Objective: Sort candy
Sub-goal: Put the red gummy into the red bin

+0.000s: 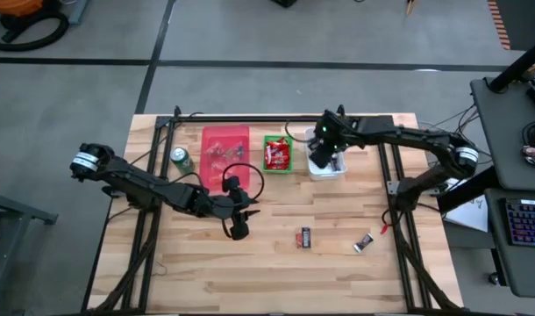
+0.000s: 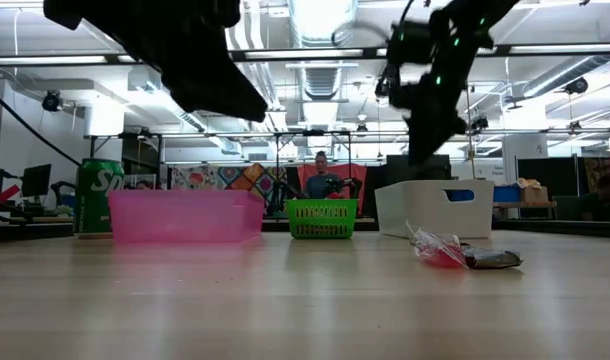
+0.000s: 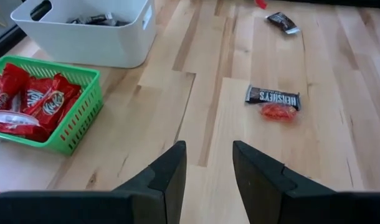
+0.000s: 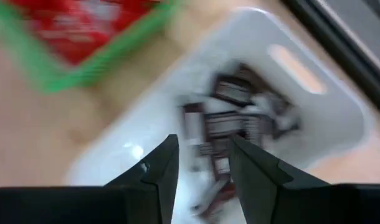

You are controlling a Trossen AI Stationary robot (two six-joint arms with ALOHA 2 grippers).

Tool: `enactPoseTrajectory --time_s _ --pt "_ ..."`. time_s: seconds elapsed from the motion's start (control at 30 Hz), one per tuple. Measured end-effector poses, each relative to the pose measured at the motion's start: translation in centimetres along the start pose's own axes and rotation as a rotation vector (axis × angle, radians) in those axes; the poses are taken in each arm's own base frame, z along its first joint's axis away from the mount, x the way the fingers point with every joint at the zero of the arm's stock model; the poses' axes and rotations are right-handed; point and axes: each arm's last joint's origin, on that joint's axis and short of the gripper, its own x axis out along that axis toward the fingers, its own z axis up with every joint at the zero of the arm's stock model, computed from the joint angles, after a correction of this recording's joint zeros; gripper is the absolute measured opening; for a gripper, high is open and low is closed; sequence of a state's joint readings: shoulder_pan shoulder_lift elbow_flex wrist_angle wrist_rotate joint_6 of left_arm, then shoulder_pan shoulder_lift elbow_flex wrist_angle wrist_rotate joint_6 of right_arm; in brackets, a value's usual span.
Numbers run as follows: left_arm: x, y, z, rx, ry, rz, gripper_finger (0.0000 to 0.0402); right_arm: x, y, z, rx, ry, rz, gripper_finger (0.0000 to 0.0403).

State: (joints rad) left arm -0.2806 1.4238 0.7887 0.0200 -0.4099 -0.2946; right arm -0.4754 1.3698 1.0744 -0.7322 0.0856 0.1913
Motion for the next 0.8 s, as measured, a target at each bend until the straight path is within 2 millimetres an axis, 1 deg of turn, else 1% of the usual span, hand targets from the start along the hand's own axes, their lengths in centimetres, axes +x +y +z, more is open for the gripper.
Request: enactPoseTrajectory --time_s 0.2,0.37,0.5,0.6,0.73,0.8 --pt "0.4 -0.2 -0.4 0.005 0.015 0.001 0.0116 -3.2 5.1 -1.6 -0.116 -0.035 0.261 0.0121" --pt "0.8 -0.6 -0.5 -0.012 0.010 -0.021 0.0116 -4.7 9.2 -3.7 -0.187 -0.012 0.362 0.0127" --pt "1.6 -1.3 -0.7 -0.027 -0.013 -0.086 0.0116 -5.3 11.9 -5.4 -0.187 0.027 0.412 0.0132" --pt "2.0 -1.6 -1.1 -0.028 0.009 -0.093 0.0116 -5.5 13.7 -6.7 -0.194 0.047 0.416 0.0133" --pt "1.9 -1.8 -1.1 -0.065 0.007 -0.099 0.0116 -4.9 16.1 -8.4 -0.232 0.094 0.413 0.0142" --pt "1.7 -1.8 -1.0 -0.076 0.001 -0.104 0.0116 -4.4 17.2 -9.2 -0.311 0.101 0.421 0.0147"
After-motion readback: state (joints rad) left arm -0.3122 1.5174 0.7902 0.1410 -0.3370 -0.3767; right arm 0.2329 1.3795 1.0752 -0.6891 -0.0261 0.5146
